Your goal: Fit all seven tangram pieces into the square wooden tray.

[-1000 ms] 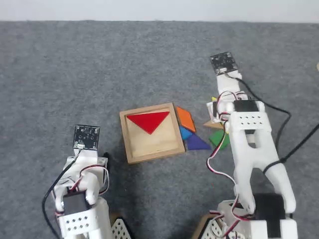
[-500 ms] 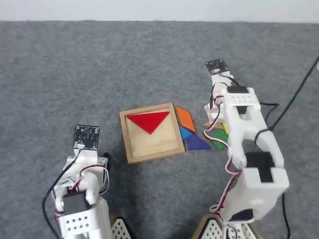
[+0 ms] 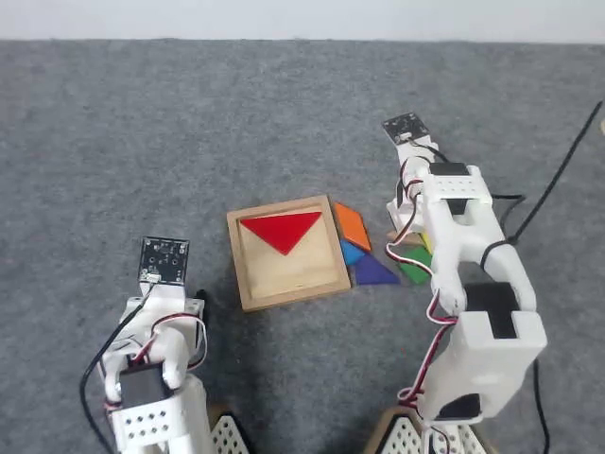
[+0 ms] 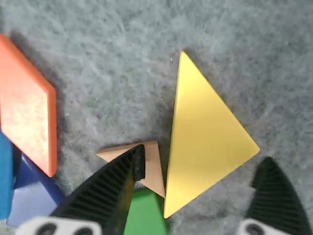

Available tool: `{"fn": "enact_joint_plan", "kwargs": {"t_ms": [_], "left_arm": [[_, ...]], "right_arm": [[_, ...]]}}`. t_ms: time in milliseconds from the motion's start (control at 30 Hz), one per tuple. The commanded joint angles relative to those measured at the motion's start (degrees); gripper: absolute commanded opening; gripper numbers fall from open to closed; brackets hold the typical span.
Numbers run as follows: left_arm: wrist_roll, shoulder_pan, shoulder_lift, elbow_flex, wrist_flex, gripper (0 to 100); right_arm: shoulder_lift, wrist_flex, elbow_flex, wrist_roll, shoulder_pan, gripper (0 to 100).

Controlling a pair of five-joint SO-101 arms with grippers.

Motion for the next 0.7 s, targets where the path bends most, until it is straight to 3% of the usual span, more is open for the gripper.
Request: {"fn": "enact_joint_plan", "kwargs": {"t_ms": [0, 433, 667], "left_arm": [[0.35, 0.18, -1.05, -0.48, 0.35, 19], [0.35, 0.18, -1.05, -0.48, 0.35, 19], [0.35, 0.18, -1.05, -0.48, 0.35, 19]], "right_arm": [[1.63, -0.75, -3.43, 0.35, 0.92, 28.8], [9.45, 5.32, -14.59, -2.37, 6.02, 32.2], [9.54, 3.38, -14.51, 1.85, 3.65, 32.2]]}}
